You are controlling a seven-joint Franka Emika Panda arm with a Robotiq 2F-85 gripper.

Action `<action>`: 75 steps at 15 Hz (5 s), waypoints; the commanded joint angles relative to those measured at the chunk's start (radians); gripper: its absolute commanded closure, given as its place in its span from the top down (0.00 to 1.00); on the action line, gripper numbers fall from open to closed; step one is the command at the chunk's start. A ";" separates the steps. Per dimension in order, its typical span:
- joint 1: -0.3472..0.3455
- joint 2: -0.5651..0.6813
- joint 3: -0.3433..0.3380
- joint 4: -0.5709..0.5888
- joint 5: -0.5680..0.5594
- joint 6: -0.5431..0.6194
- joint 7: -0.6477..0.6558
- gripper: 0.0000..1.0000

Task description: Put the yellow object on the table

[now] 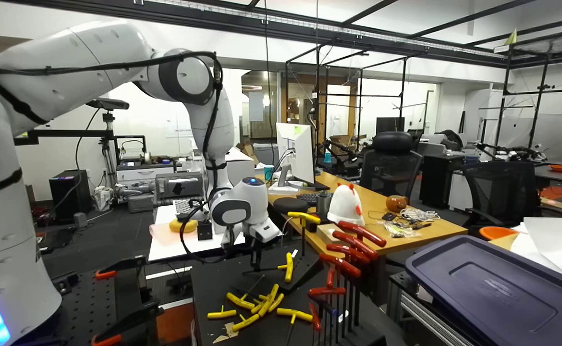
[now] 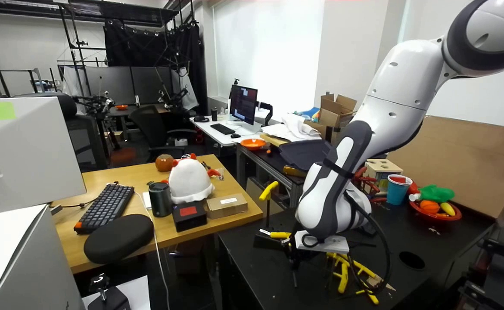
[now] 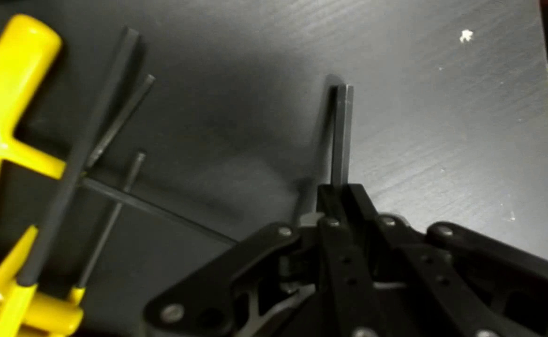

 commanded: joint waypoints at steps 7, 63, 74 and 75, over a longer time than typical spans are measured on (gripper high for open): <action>-0.099 -0.140 0.073 -0.175 -0.113 -0.180 -0.154 0.02; 0.285 -0.205 -0.390 0.323 -0.470 -0.518 0.976 1.00; 0.136 -0.065 -0.260 0.535 -0.436 -0.627 0.958 0.75; 0.135 -0.058 -0.259 0.545 -0.436 -0.635 0.960 0.74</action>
